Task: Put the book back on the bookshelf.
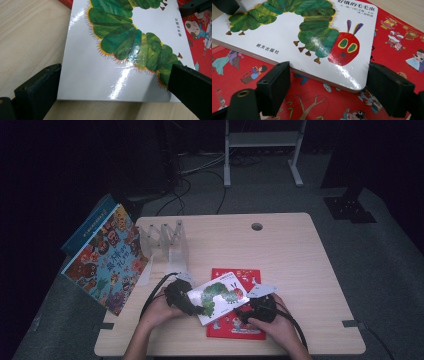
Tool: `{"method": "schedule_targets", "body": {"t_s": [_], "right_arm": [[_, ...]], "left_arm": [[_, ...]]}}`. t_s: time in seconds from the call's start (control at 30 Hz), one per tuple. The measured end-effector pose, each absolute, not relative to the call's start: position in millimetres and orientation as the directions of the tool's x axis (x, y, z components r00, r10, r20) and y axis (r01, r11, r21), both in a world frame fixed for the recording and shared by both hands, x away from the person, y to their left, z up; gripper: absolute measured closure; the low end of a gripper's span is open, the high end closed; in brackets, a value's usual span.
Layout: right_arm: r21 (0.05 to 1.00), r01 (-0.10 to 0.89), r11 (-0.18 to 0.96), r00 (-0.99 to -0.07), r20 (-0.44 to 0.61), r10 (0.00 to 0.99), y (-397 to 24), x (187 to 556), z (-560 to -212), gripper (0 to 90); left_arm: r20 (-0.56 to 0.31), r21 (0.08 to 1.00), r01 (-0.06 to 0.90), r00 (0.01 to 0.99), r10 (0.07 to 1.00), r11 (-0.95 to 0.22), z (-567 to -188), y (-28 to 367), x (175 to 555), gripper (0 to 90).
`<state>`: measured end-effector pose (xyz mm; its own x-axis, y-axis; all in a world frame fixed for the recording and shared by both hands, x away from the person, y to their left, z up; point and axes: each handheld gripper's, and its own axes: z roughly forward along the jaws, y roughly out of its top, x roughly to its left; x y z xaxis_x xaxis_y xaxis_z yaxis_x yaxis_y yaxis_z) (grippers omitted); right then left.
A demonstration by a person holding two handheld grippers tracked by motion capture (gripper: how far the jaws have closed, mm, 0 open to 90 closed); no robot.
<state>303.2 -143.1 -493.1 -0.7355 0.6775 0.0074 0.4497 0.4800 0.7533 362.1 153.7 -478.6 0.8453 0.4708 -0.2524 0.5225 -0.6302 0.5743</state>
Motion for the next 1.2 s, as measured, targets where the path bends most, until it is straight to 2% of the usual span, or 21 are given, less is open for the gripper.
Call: {"method": "schedule_targets", "body": {"t_s": [0.3, 0.53, 0.7, 1.2], "right_arm": [[0.761, 0.445, 0.473, -0.732, 0.003, 0.682, -141.2, 301.6, -495.1, 14.8], [0.766, 0.448, 0.462, -0.724, 0.007, 0.690, -140.0, 301.8, -496.1, 13.9], [0.768, 0.452, 0.453, -0.713, 0.006, 0.701, -140.1, 302.0, -496.6, 14.0], [0.767, 0.468, 0.440, -0.687, 0.003, 0.726, -140.5, 302.1, -496.7, 12.7]], "left_arm": [[-0.273, 0.574, 0.534, 0.840, 0.470, -0.621, -480.5, 152.8, 363.9, 0.0], [-0.274, 0.535, 0.549, 0.832, 0.483, -0.642, -476.4, 149.0, 363.1, 0.0], [-0.344, 0.537, 0.575, 0.817, 0.462, -0.617, -476.7, 148.6, 364.9, 3.2], [-0.362, 0.537, 0.588, 0.808, 0.465, -0.605, -475.9, 148.7, 364.8, 3.7]]}}
